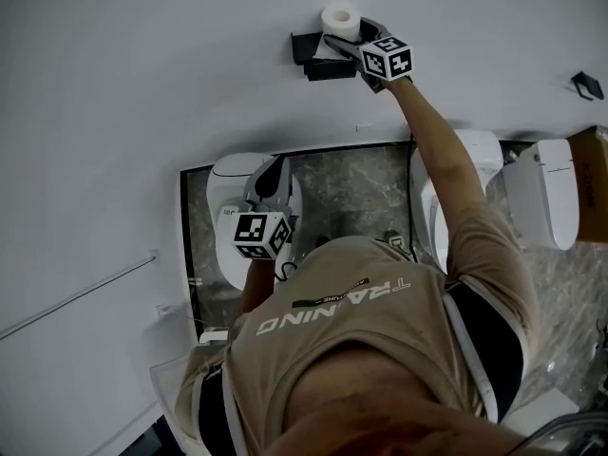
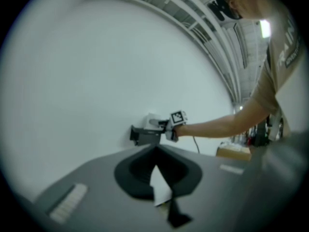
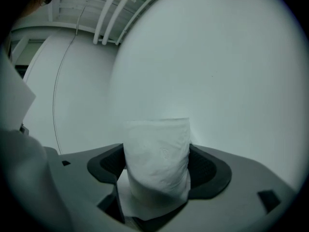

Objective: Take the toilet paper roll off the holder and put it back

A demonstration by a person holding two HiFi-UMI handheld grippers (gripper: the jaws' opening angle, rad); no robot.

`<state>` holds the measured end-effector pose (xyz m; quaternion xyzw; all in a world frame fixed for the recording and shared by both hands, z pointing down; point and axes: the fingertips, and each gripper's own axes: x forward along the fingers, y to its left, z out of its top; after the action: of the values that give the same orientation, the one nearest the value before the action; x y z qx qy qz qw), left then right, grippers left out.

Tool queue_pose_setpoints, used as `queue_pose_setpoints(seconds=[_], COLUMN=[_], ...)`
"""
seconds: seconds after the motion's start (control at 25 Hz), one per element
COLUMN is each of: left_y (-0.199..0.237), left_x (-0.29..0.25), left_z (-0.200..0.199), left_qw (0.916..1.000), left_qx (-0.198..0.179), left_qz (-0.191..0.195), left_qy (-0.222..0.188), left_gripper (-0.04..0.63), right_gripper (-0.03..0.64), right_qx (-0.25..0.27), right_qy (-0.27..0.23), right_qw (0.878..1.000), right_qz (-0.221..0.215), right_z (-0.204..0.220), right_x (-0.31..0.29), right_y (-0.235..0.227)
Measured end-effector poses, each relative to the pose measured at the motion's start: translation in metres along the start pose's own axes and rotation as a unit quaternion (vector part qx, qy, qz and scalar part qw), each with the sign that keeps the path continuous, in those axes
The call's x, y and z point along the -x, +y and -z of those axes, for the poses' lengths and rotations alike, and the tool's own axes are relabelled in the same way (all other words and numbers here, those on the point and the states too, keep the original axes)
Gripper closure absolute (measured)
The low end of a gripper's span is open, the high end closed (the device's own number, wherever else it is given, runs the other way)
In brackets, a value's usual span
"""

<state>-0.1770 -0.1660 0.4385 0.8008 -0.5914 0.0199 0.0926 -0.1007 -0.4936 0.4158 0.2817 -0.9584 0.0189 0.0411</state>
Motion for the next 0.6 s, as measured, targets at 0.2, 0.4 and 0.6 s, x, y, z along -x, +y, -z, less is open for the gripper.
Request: queue_pose_setpoints(seconds=[0.2,0.4,0.6], left_y=[-0.002,0.000,-0.008], left_x=[0.006,0.015,0.016], left_z=[0.002,0.004,0.008], left_qw=[1.0000,1.0000,0.9999], left_qx=[-0.002,0.002,0.004], left_qz=[0.004,0.002,0.012], left_qy=[0.000,0.001,0.005], left_gripper=[0.595,0.595,0.595], right_gripper=[0.272,0.272,0.272], right_qx=[-0.027,-0.020,-0.017], right_qy=[0.014,0.013,-0.004], right_qw=[1.000,1.000,1.000], right_qz=[0.004,0.017,0.018], right_z=[0.006,0.007,0.000], right_x=[0.006,0.020,0.053], right_y=[0.000,0.001,0.010])
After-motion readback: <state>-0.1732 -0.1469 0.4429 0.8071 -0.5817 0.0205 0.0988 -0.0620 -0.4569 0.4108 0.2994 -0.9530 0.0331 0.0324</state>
